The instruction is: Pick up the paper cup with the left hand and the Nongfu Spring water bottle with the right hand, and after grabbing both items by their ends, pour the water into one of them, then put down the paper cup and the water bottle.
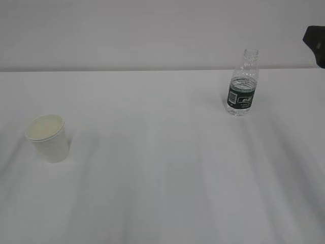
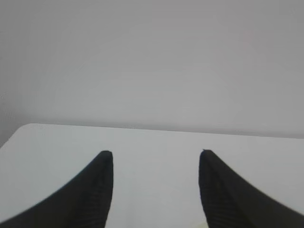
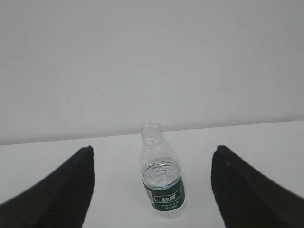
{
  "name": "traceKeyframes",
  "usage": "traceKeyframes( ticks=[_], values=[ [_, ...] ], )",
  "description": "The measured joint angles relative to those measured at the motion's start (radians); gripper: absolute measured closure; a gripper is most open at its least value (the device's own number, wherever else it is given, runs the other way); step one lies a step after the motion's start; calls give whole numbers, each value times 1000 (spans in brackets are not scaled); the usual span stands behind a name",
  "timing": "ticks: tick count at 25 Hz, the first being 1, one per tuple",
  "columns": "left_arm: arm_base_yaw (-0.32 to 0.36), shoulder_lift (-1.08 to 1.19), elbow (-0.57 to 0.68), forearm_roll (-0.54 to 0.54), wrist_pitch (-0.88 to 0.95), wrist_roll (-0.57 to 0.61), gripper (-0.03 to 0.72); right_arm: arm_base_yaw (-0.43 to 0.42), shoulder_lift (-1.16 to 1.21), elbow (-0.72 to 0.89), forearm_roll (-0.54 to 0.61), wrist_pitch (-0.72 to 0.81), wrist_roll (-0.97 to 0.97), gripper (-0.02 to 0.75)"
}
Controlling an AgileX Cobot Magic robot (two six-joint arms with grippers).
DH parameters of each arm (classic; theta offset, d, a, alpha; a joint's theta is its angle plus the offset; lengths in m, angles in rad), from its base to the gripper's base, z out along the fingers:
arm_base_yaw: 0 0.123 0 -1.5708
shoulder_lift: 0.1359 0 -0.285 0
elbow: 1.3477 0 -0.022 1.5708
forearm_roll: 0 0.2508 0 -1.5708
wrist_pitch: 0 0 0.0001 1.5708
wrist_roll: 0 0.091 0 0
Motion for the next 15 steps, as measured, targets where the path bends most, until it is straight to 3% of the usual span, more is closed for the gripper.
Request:
traceKeyframes(
  ticks=[8, 15],
  values=[
    [-167, 224, 139, 0, -354, -67, 278, 0, 7, 213, -81, -240, 139, 165],
    [-265, 482, 144, 7, -630, -82, 282, 0, 93, 335, -196, -449, 179, 165]
  ],
)
